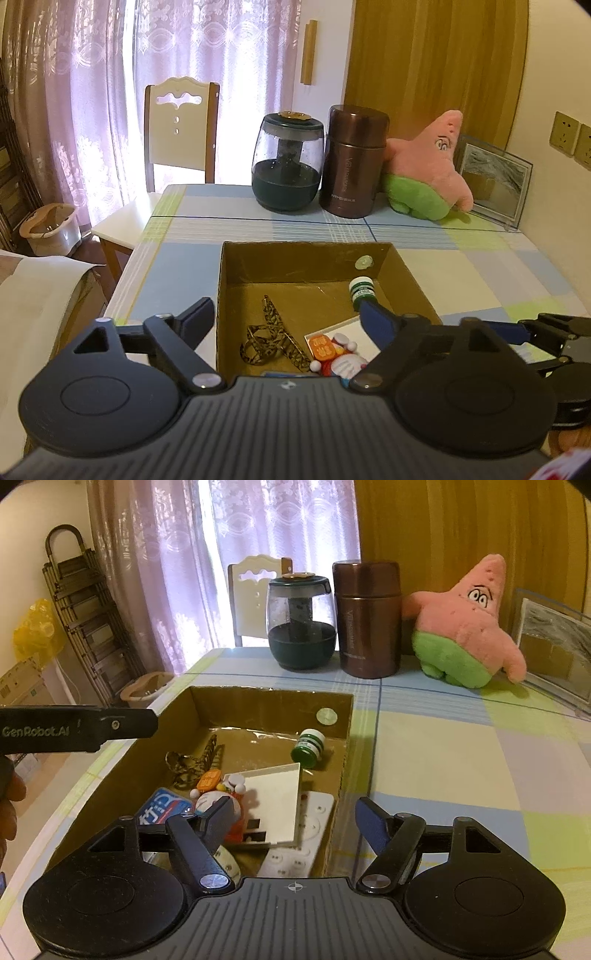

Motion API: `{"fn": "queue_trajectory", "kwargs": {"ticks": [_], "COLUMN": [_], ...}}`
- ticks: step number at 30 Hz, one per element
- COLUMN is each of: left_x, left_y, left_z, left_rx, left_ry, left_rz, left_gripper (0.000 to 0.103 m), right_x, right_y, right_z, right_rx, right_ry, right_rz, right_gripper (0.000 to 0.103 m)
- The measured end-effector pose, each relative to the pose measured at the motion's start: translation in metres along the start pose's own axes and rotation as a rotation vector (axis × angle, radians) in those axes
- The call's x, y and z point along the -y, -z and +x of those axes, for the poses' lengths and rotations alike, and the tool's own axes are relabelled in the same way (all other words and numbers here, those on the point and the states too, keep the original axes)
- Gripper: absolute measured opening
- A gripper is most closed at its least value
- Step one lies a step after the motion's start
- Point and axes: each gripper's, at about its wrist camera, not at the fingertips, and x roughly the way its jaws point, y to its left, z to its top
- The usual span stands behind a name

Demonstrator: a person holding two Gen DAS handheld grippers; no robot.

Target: Organize rigid objects

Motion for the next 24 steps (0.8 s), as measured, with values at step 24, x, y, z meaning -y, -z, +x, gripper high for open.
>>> {"fn": "queue_trajectory", "kwargs": {"ticks": [24], "left_x": [0.030], "left_y": [0.066], "left_z": [-0.122], "left_rx": [-0.012], "left_ry": [-0.038], "left_rz": [-0.056], "left_gripper": [0.101], "right_x": [-0.002], "right_y": [0.036], "right_z": [-0.116], "right_rx": [-0.023], "right_ry": [0.021], "right_rz": [0.098], "right_gripper": [0.094]}}
